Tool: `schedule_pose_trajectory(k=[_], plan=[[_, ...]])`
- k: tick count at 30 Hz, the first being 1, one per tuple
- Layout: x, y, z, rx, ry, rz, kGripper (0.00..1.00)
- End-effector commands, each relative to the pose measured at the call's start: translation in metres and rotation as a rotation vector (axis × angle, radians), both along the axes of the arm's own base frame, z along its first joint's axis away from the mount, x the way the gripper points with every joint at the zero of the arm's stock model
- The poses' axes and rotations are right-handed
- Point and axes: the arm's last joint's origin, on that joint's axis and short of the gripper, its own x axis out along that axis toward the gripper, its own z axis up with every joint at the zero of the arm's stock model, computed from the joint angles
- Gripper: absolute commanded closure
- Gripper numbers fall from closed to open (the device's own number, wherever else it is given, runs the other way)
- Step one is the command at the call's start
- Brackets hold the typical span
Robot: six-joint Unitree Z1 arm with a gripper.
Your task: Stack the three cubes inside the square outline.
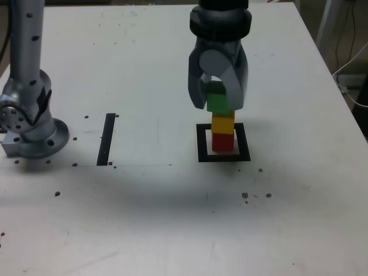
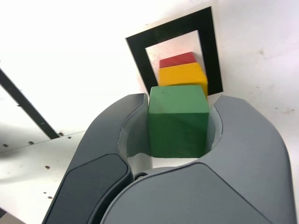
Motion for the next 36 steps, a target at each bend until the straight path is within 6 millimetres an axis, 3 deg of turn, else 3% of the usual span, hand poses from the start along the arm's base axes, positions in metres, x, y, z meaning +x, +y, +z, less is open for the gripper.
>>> schedule_pose_trajectory(k=[1,9,12,15,20,23,30,36], plan=[[0.002,-0.001,-0.003,-0.007,-0.002,-0.002,0.83],[0.005,-0.001,-0.008,-0.011,0.001,0.006,0.83],[0.005,-0.001,-0.009,-0.011,0.008,0.006,0.78],[0.004,-0.002,-0.010,-0.014,0.020,0.006,0.63],[0.002,-0.003,-0.006,-0.020,0.018,0.000,0.19],[0.000,-0.006,-0.001,-0.018,0.009,-0.012,0.02],[-0.011,-0.010,0.011,-0.004,0.002,-0.030,0.00],[-0.031,-0.012,0.043,0.018,-0.041,-0.047,0.00]])
